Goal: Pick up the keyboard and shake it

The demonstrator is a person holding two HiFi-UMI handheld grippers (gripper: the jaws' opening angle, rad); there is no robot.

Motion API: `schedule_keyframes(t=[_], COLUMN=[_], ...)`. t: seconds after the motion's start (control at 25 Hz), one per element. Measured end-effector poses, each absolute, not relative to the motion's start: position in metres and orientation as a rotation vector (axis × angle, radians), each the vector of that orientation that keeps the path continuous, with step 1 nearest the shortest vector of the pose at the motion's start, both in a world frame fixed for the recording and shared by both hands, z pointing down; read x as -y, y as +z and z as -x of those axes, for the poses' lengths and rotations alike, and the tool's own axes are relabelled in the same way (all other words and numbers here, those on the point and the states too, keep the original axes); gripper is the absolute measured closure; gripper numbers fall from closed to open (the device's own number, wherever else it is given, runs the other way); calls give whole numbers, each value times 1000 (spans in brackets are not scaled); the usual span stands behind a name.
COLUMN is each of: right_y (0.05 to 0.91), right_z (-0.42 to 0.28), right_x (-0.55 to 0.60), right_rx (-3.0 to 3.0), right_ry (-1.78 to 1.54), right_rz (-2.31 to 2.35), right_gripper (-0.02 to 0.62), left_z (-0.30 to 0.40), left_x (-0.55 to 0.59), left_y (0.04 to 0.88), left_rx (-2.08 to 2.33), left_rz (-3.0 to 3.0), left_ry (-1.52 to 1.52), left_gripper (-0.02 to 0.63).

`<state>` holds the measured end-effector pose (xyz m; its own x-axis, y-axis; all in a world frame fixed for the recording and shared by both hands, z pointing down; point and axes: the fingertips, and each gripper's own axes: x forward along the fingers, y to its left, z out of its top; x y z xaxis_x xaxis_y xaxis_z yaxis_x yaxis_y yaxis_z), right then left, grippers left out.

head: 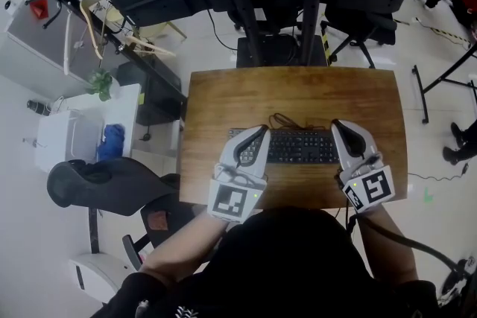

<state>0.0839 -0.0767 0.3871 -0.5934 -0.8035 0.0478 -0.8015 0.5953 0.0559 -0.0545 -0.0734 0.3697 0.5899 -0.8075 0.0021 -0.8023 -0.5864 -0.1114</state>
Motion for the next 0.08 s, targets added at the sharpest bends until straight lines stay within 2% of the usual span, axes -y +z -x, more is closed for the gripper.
schedule_keyframes(t=[0.08], right_y=[386], right_z=[-82], right_x=[75], right_rx=[2746], right_ry=[-49], right_rz=[-1376], right_gripper=[594], left_z=[52], left_x=[69], left_y=[372], left_rx=[-1363], left_rz=[2723], left_ry=[-91], left_gripper=[606])
